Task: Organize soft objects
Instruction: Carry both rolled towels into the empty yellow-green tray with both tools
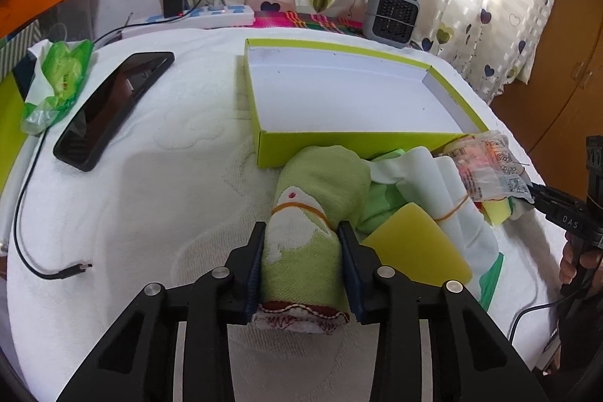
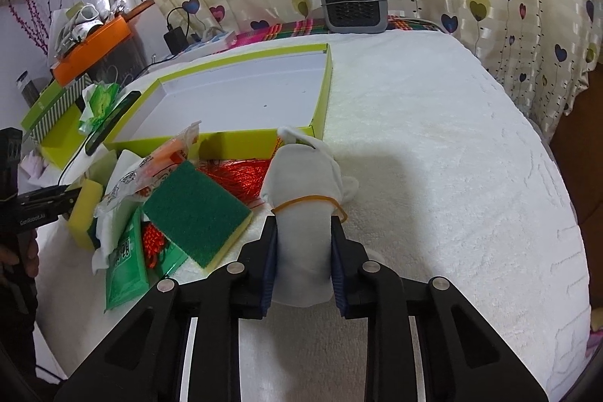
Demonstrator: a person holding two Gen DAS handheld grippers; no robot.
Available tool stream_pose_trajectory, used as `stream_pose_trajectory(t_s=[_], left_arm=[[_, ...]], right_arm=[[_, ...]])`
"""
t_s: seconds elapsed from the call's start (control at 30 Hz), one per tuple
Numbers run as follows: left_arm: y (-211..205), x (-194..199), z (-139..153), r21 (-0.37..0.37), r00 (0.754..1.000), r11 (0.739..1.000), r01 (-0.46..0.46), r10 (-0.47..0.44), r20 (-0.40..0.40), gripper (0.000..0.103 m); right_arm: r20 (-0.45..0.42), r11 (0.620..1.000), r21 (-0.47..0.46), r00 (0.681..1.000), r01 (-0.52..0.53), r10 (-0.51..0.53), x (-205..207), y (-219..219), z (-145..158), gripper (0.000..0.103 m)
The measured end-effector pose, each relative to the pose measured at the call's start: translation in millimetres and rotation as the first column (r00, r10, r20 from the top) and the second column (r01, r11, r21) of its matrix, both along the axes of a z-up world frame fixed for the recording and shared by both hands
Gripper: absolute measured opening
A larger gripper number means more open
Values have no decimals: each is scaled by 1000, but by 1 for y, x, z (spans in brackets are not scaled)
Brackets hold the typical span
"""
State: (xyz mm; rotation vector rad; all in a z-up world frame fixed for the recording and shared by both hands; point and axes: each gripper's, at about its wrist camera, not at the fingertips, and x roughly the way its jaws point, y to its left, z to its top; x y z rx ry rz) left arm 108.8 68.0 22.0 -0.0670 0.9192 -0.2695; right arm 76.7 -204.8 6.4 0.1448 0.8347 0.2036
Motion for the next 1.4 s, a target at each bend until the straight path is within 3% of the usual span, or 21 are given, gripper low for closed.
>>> stream_pose_trajectory(t_s=[0.43,0.73,0.97,1.4], left_arm=[[22,-24,13,-26,996,996,-86,86,25,32],[40,-35,30,-37,986,987,-155,157,59,32],[33,-28,56,-45,986,992,-119,123,109,32],[5,27,74,-62,993,996,-61,67,97,32]], right_arm=[[15,998,18,998,54,-54,-26,-25,10,25],[88,980,-115,984,162,-152,-45,-34,36,24],[153,981,-96,976,169,-153,-44,-34,61,24],[158,993,-54,983,106,-96,6,-6,86,25]])
